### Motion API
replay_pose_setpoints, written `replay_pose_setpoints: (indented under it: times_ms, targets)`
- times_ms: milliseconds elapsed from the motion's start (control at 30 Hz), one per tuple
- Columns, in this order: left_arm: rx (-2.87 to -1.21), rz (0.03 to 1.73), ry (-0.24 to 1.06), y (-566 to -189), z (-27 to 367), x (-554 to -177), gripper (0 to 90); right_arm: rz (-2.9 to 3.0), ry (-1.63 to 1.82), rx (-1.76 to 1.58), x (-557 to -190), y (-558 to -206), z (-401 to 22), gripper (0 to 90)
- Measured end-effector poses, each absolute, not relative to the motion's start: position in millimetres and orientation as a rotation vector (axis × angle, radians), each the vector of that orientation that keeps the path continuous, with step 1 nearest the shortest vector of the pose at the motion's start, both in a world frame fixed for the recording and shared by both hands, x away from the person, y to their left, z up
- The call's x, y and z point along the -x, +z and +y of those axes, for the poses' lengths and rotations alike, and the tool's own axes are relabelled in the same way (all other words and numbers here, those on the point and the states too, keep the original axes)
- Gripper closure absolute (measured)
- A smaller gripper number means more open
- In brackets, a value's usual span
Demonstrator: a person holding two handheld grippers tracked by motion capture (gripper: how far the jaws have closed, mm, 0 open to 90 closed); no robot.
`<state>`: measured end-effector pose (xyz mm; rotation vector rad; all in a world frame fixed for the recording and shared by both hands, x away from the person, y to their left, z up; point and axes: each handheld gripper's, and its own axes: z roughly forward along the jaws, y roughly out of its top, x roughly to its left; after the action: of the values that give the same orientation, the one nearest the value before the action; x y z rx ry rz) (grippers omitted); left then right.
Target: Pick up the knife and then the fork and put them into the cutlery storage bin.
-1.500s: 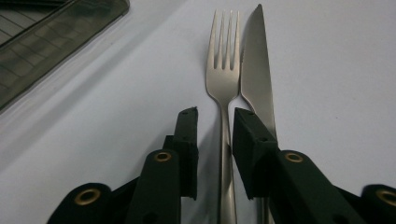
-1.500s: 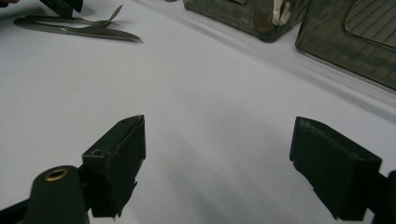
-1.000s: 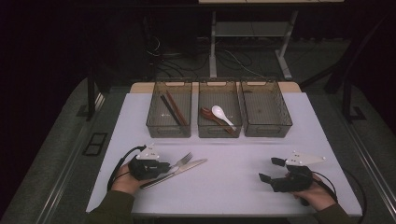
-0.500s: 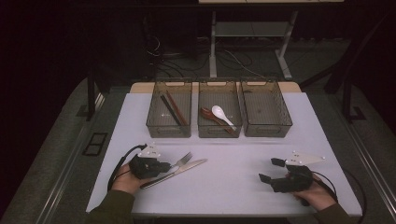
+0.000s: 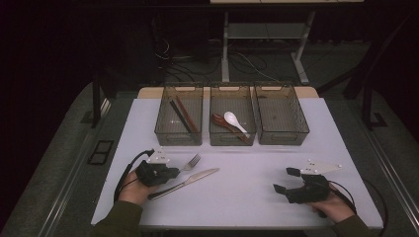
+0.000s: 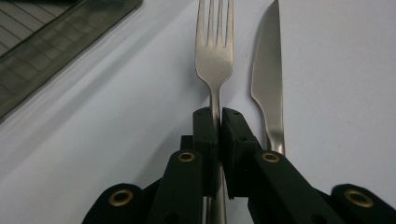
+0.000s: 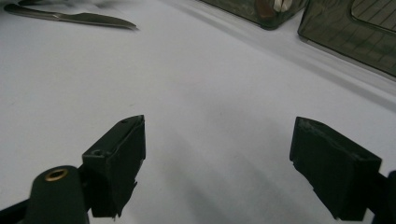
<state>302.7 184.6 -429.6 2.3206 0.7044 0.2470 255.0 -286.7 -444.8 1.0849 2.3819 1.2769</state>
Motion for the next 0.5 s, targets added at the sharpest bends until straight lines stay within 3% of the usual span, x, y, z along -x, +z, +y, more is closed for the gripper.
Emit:
replay_pose_setpoints:
  times_ms: [233, 500]
  targets:
    - [-2.284, 0.696, 0.288, -417.9, 178.5, -299.2, 84.7, 2.378, 1.276, -1.14, -257.7, -438.2, -288.1, 21.9]
    - [-2.167, 0.674, 0.308, -401.4, 177.6, -293.4, 84.6, 2.377, 1.289, -1.165, -260.2, -434.4, -289.8, 19.7]
